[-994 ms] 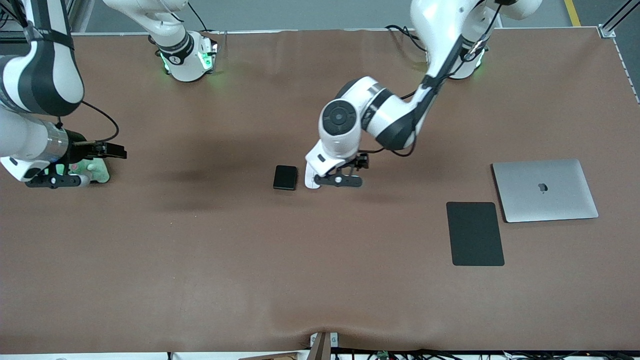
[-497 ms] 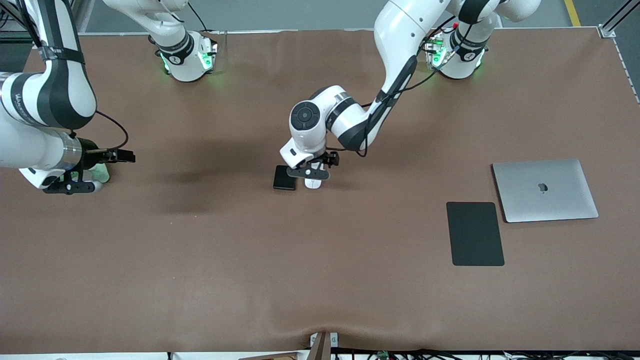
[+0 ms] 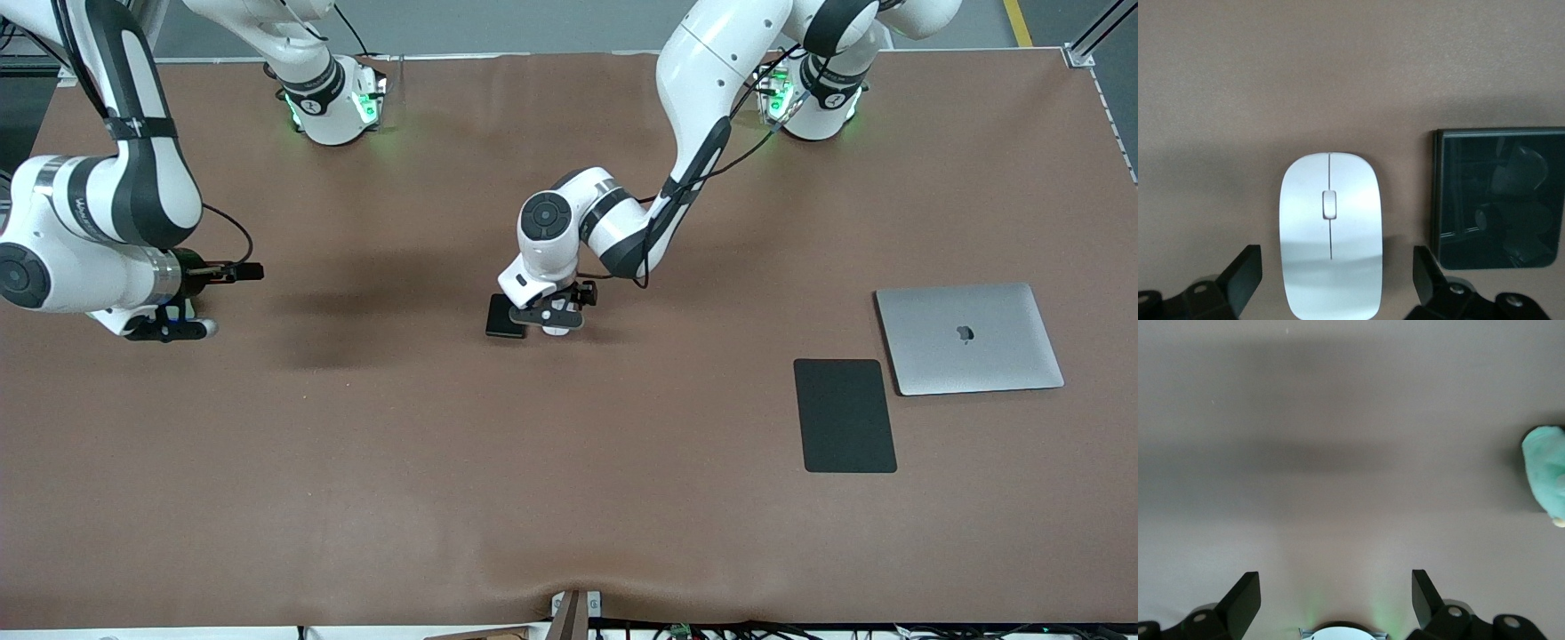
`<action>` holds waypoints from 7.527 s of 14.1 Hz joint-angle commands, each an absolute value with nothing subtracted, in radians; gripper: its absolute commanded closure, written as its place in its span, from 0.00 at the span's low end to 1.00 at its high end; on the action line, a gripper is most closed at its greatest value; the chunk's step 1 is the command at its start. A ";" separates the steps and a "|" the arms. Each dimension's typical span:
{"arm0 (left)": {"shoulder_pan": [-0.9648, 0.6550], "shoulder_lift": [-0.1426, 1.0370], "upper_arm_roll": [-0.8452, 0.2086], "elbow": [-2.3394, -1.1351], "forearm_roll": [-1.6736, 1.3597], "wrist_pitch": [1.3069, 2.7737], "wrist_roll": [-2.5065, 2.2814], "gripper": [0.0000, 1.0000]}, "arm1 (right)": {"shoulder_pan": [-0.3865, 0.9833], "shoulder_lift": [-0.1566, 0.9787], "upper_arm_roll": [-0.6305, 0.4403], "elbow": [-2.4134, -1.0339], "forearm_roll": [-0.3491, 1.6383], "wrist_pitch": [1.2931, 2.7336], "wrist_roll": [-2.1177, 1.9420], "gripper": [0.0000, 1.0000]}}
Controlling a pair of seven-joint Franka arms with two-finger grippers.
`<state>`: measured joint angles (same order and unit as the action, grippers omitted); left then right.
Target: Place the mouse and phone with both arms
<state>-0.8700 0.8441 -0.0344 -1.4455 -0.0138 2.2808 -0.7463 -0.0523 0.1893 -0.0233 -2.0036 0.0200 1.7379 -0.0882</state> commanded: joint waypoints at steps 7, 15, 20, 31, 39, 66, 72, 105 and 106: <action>-0.876 0.876 -0.025 -1.420 -0.012 2.324 -0.765 1.00 | 0.012 0.245 -0.015 -2.045 0.034 1.901 -0.097 0.00; -0.720 0.749 -0.011 -1.428 -0.008 2.231 -0.752 1.00 | 0.101 0.383 0.130 -2.014 0.273 2.114 0.089 0.00; -0.484 0.683 -0.011 -1.442 -0.008 2.161 -0.637 1.00 | 0.274 0.451 0.130 -1.942 0.270 2.187 0.314 0.00; -0.094 0.683 -0.011 -1.545 -0.006 2.161 -0.138 1.00 | 0.405 0.649 0.205 -1.839 0.262 2.407 0.586 0.00; -0.032 0.721 -0.011 -1.598 -0.003 2.172 0.001 1.00 | 0.407 0.658 0.225 -1.830 0.235 2.407 0.627 0.00; -0.032 0.100 -0.048 -1.592 -0.003 1.625 0.026 0.00 | 0.141 0.474 -0.162 -1.969 0.104 1.939 -0.109 1.00; -0.034 -0.015 -0.026 -1.594 -0.005 1.496 0.049 0.00 | 0.130 0.482 -0.255 -2.074 0.103 2.066 -0.278 1.00; -0.037 -0.078 -0.026 -1.588 0.012 1.450 0.103 0.00 | 0.048 0.247 -0.153 -1.507 0.117 1.920 -0.310 0.00; -0.037 -0.078 -0.026 -1.588 0.012 1.450 0.103 0.00 | 0.031 0.223 -0.153 -1.491 0.118 1.875 -0.311 0.00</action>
<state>-0.0338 -0.0658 -0.0267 -1.5799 0.0109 1.4588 0.1101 0.0726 0.2392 -0.1690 -1.5496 0.1132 1.9767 -0.2944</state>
